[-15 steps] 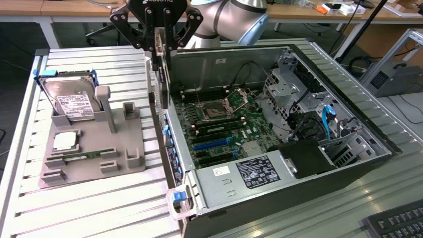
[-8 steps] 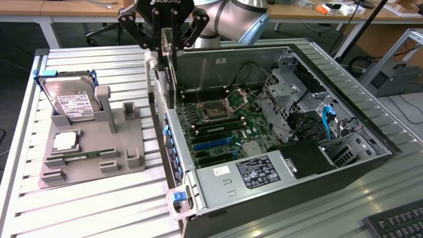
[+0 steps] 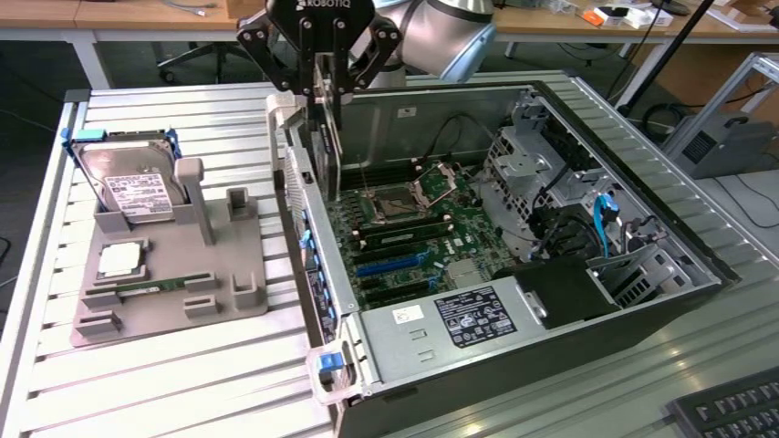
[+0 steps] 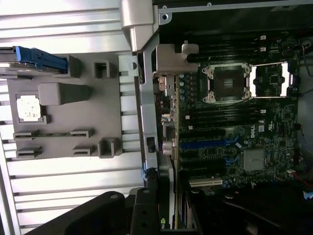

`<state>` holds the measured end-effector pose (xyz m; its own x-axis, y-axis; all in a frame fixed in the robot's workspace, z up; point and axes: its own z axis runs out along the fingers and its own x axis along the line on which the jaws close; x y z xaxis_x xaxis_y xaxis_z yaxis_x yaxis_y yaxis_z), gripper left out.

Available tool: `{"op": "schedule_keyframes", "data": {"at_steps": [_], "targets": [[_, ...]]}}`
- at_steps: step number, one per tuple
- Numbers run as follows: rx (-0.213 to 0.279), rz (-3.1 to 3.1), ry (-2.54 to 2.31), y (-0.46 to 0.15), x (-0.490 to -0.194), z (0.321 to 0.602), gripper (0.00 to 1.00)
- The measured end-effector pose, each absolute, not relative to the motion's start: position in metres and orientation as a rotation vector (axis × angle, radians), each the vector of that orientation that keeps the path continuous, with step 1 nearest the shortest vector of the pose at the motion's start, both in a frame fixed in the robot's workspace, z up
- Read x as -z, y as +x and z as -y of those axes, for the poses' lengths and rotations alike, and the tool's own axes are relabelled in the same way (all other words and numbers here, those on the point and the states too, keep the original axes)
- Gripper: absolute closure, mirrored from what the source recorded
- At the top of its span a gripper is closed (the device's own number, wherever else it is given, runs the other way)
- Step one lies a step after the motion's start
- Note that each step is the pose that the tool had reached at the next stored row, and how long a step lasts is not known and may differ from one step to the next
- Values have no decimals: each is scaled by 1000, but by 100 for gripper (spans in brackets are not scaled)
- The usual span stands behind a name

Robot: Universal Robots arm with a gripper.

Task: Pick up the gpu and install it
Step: 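Pick up the gpu and move the gpu toward the slot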

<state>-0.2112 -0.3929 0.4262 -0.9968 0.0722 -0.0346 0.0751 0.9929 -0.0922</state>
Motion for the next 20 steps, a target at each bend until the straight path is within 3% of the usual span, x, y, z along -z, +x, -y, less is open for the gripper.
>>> {"op": "schedule_keyframes", "data": {"at_steps": [20], "targets": [[148,-3105,115,-181,-425,396,73]]}}
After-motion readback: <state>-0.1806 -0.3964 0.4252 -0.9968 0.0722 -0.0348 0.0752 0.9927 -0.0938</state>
